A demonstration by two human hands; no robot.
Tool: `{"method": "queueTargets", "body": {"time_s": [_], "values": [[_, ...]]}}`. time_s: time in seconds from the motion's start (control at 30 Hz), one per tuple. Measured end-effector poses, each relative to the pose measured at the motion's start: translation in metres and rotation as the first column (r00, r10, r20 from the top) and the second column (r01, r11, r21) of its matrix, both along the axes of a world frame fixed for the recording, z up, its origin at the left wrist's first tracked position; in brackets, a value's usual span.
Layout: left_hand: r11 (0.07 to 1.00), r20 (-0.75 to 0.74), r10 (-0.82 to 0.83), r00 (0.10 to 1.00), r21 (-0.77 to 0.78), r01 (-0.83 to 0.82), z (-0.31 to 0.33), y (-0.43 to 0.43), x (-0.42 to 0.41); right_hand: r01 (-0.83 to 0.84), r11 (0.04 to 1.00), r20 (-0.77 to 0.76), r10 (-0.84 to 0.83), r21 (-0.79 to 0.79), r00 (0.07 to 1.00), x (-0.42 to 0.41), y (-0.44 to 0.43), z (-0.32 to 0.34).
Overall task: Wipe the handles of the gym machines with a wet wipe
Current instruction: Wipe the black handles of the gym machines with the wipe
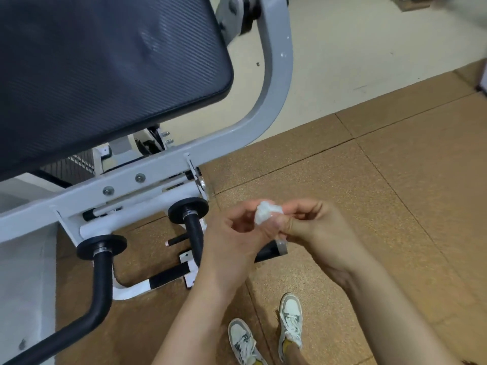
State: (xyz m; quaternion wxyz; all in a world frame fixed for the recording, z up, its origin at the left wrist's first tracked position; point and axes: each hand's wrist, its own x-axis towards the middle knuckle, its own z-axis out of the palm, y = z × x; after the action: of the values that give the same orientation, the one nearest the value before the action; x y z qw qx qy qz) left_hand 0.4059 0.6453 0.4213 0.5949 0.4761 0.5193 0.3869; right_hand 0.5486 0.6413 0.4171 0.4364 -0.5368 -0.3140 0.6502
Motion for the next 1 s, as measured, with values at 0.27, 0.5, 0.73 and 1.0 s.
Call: {"method": "queueTargets", "body": {"time_s": [0.27,0.5,0.73,1.0], "values": [[0.983,0.156,0.081,0.984,-0.176,-0.053,0.065,-0.017,0.027,0.117,0.993,-0.193,-0.111,0.022,0.975,0.039,-0.035,0.072],[0.995,-0.142,-0.101,0.985,0.001,0.102,0.09,-0.028,0.04,0.293,0.946,-0.525,-0.32,-0.137,0.789,0.05,-0.053,0.102],[0.943,-0.136,-0.312,0.94,0.074,0.323,0.105,-0.014,0.039,0.389,0.92,-0.064,-0.386,0.039,0.92,0.06,-0.058,0.122],[0.957,0.388,-0.115,0.915,-0.205,0.207,0.123,0.009,0.135,0.283,0.866,0.554,-0.485,0.412,0.677,0.103,-0.062,0.129]]}}
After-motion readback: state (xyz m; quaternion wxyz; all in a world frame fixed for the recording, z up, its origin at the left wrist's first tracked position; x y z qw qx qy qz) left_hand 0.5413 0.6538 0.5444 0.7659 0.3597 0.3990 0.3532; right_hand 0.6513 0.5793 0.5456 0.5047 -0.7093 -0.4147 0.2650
